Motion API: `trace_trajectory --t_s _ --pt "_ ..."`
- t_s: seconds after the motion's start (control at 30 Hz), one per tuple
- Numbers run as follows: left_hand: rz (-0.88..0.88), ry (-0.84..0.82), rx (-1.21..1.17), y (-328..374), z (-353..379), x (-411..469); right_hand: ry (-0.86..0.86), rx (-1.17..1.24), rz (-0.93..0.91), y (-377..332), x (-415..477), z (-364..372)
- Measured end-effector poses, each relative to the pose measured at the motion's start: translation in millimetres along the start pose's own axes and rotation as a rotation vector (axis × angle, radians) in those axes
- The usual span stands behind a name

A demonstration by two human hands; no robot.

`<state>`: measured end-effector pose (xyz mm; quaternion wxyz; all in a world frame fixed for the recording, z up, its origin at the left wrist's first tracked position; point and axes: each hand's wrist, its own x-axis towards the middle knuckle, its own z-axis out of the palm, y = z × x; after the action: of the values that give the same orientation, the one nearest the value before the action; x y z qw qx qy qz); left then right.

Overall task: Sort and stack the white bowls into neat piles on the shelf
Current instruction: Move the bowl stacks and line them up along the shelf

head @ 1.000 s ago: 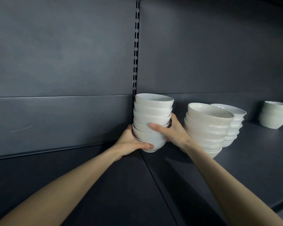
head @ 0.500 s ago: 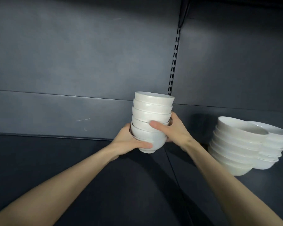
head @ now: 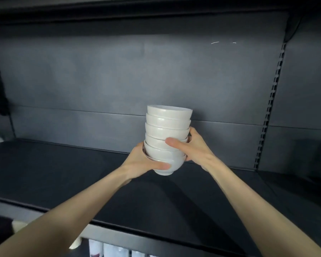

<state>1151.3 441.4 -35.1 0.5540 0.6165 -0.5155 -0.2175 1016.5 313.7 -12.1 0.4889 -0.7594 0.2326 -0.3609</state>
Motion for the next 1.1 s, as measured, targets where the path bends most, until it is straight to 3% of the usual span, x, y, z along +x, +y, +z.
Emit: trace_trajectory --t_s 0.43,0.9,1.1 --pt "-0.042 0.091 0.061 -53 -193 -27 -0.094 0.027 -0.029 -44 43 191" --pt "-0.092 0.226 0.072 -115 -318 21 -0.202 0.034 -0.06 -37 156 317" --pt "-0.084 0.208 0.08 -139 -369 35 -0.197 0.011 -0.057 -38 185 368"
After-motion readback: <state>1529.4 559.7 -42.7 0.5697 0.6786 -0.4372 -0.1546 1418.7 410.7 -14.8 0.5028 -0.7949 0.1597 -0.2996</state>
